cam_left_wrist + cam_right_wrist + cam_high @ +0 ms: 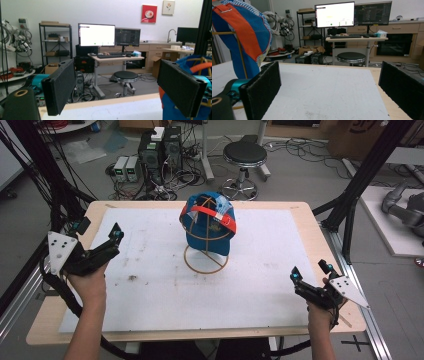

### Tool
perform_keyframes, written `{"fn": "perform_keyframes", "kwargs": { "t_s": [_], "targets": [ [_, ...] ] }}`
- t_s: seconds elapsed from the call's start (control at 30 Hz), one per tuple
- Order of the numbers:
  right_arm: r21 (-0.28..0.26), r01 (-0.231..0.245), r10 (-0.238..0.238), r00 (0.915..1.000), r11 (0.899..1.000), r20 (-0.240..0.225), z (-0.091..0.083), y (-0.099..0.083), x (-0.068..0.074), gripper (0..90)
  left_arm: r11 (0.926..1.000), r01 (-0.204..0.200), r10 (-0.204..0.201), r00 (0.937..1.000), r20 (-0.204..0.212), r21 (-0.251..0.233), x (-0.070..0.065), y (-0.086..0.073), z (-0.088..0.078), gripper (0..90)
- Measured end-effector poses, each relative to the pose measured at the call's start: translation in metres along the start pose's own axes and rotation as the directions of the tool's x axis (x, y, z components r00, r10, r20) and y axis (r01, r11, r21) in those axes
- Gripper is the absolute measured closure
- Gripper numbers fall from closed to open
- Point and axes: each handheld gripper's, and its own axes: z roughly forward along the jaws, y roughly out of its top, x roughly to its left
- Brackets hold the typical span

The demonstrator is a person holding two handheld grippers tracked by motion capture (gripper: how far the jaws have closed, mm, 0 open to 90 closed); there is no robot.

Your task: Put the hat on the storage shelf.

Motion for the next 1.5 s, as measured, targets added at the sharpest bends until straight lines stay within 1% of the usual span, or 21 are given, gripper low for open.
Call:
{"fn": "perform_keyframes", "kwargs": {
  "t_s": [0.1, 0.23, 0.27, 0.33, 0.37, 0.4, 0.47, 0.53, 0.6, 0.67, 0.77, 0.87, 0.9, 1.0, 1.13, 1.2, 1.3, 1.37, 1.5],
  "targets": [
    [-0.007, 0.003, -0.003, 1.0000, 1.000, -0.004, 0.001, 0.001, 0.000, 4.0, 0.9999, -0.001, 0.001, 1.0000, -0.007, 0.012, 0.004, -0.008, -0.005, 15.6],
    [-0.009, 0.002, -0.002, 1.0000, 1.000, -0.003, 0.001, 0.001, 0.000, 4.0, 0.9996, -0.002, 0.002, 0.9999, -0.014, 0.027, 0.014, -0.019, -0.013, 15.6],
    [-0.013, -0.003, 0.003, 1.0000, 1.000, 0.000, 0.001, 0.002, 0.000, 4.0, 0.9996, 0.000, 0.001, 0.9999, -0.012, 0.027, 0.016, -0.021, -0.015, 15.5],
    [-0.018, 0.000, 0.000, 1.0000, 1.000, 0.002, 0.002, 0.002, 0.000, 4.0, 0.9998, -0.001, 0.001, 1.0000, 0.004, 0.020, 0.019, -0.024, -0.019, 15.4],
    [-0.019, 0.001, -0.001, 1.0000, 1.000, 0.002, 0.002, 0.003, 0.000, 4.0, 0.9997, -0.011, 0.011, 0.9999, 0.003, 0.021, 0.020, -0.026, -0.021, 15.4],
    [-0.021, 0.006, -0.006, 1.0000, 1.000, 0.004, 0.002, 0.003, 0.000, 4.0, 0.9996, -0.021, 0.021, 0.9998, -0.001, 0.021, 0.021, -0.027, -0.023, 15.4],
    [-0.018, 0.009, -0.009, 1.0000, 1.000, 0.003, 0.003, 0.003, 0.001, 3.9, 0.9994, -0.028, 0.028, 0.9996, -0.007, 0.019, 0.023, -0.028, -0.026, 15.4],
    [-0.019, 0.017, -0.017, 0.9999, 1.000, 0.005, 0.004, 0.004, 0.003, 3.9, 0.9995, -0.026, 0.027, 0.9996, -0.013, 0.017, 0.024, -0.029, -0.029, 15.4],
    [-0.018, 0.013, -0.013, 0.9999, 1.000, 0.001, 0.004, 0.004, 0.004, 4.0, 0.9993, -0.031, 0.032, 0.9993, -0.020, 0.020, 0.025, -0.032, -0.032, 15.4],
    [-0.021, 0.015, -0.015, 0.9999, 1.000, -0.003, 0.005, 0.004, 0.004, 4.0, 0.9988, -0.040, 0.041, 0.9988, -0.028, 0.028, 0.027, -0.035, -0.034, 15.4],
    [-0.027, 0.020, -0.020, 0.9998, 0.999, -0.004, 0.006, 0.005, 0.004, 4.0, 0.9987, -0.041, 0.042, 0.9981, -0.044, 0.031, 0.031, -0.041, -0.039, 15.4],
    [-0.032, 0.016, -0.016, 0.9999, 0.999, -0.003, 0.007, 0.006, 0.004, 4.0, 0.9985, -0.036, 0.038, 0.9977, -0.056, 0.041, 0.033, -0.045, -0.042, 15.4],
    [-0.027, 0.006, -0.006, 1.0000, 1.000, -0.004, 0.007, 0.006, 0.004, 3.9, 0.9984, -0.035, 0.038, 0.9975, -0.061, 0.044, 0.034, -0.046, -0.043, 15.4],
    [-0.033, 0.006, -0.007, 1.0000, 0.999, -0.004, 0.009, 0.006, 0.004, 4.0, 0.9980, -0.035, 0.038, 0.9971, -0.065, 0.053, 0.036, -0.048, -0.046, 15.4],
    [-0.033, 0.010, -0.010, 0.9999, 0.999, -0.003, 0.012, 0.005, 0.004, 4.0, 0.9984, -0.014, 0.018, 0.9969, -0.077, 0.055, 0.038, -0.053, -0.047, 15.4],
    [-0.029, 0.015, -0.015, 0.9999, 0.999, -0.006, 0.012, 0.005, 0.005, 3.9, 0.9983, -0.001, 0.006, 0.9967, -0.081, 0.057, 0.039, -0.056, -0.047, 15.4],
    [-0.025, 0.018, -0.018, 0.9998, 1.000, -0.007, 0.011, 0.004, 0.006, 4.0, 0.9977, 0.006, -0.001, 0.9963, -0.086, 0.068, 0.040, -0.060, -0.046, 15.4],
    [-0.022, 0.022, -0.022, 0.9997, 1.000, -0.008, 0.011, 0.004, 0.006, 4.0, 0.9974, 0.027, -0.021, 0.9958, -0.089, 0.067, 0.040, -0.063, -0.044, 15.4],
    [-0.015, 0.042, -0.042, 0.9991, 0.999, -0.005, 0.009, 0.003, 0.005, 4.0, 0.9973, 0.027, -0.021, 0.9950, -0.098, 0.068, 0.038, -0.067, -0.041, 15.4]
  ]
}}
